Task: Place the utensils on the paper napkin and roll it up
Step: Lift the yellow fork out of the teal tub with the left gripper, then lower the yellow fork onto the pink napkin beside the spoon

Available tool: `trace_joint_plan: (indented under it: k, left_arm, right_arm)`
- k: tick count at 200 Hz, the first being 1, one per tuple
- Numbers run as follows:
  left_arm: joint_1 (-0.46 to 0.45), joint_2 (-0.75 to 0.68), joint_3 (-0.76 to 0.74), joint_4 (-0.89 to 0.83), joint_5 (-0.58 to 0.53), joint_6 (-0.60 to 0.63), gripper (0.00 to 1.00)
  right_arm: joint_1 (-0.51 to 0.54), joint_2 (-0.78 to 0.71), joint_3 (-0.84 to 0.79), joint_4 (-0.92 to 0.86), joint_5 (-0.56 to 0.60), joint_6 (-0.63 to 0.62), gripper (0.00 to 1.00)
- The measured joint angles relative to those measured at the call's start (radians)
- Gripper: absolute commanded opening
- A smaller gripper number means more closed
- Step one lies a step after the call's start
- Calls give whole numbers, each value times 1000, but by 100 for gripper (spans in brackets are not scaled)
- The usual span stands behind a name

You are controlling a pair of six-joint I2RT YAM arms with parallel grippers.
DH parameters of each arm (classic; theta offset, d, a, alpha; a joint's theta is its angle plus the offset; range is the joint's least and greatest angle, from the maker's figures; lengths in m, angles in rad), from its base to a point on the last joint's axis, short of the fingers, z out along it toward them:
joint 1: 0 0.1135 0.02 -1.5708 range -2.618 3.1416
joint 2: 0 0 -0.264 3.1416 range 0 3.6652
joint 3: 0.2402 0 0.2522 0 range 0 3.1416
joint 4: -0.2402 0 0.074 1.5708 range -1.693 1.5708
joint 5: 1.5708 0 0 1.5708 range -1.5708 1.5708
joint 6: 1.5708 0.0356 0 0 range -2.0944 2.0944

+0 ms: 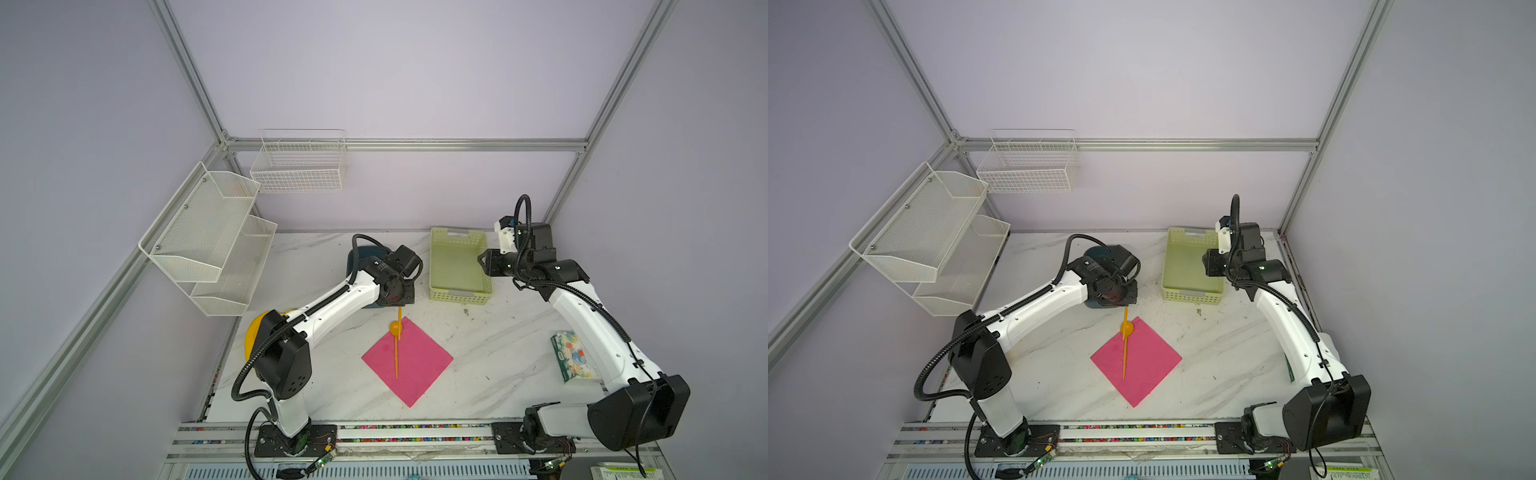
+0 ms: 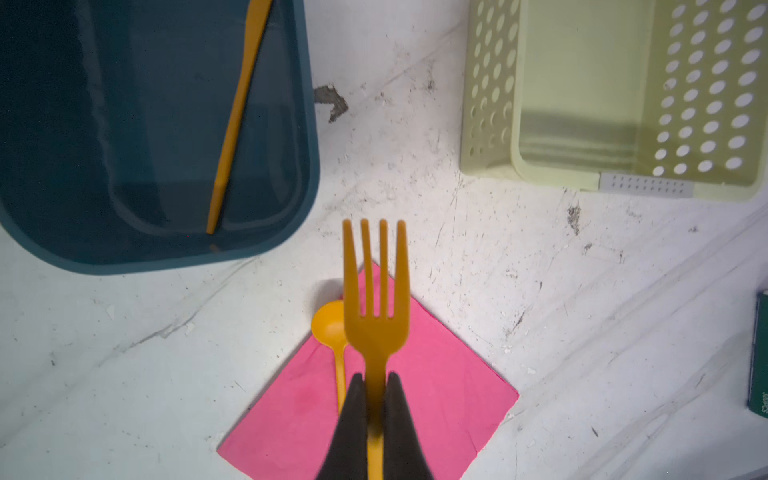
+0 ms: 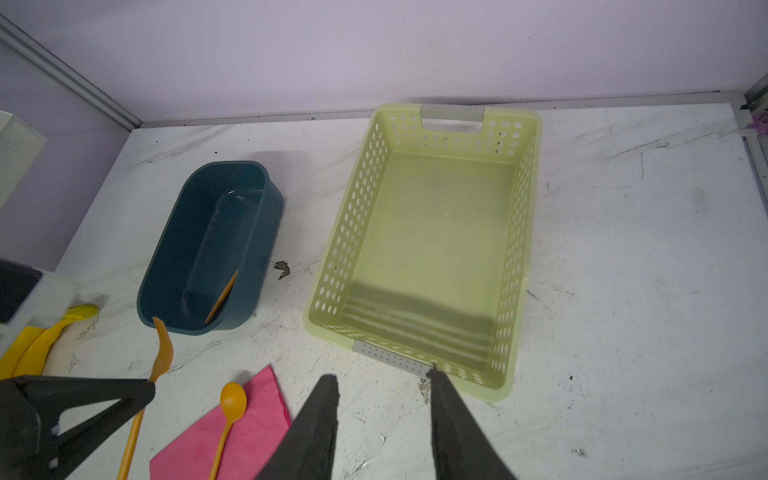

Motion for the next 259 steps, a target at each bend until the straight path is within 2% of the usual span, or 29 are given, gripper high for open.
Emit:
trace_joint_plan:
  k: [52,112,175,259]
  left_arm:
    - [-113,4,-88,45,-26,-96,4]
    - [-188,50,-132,84,-39,-168,4]
    - [-197,111,-170,117,-45,-185,4]
    - [-190,118,-219,131,-43,-183,5]
  right_arm:
    - [0,-21,-10,4,-2,0,40]
    - [0,-24,-11,4,-3,0,40]
    - [0,-26,-19,7,-3,0,40]
    - [0,-27,-24,8,-3,0,40]
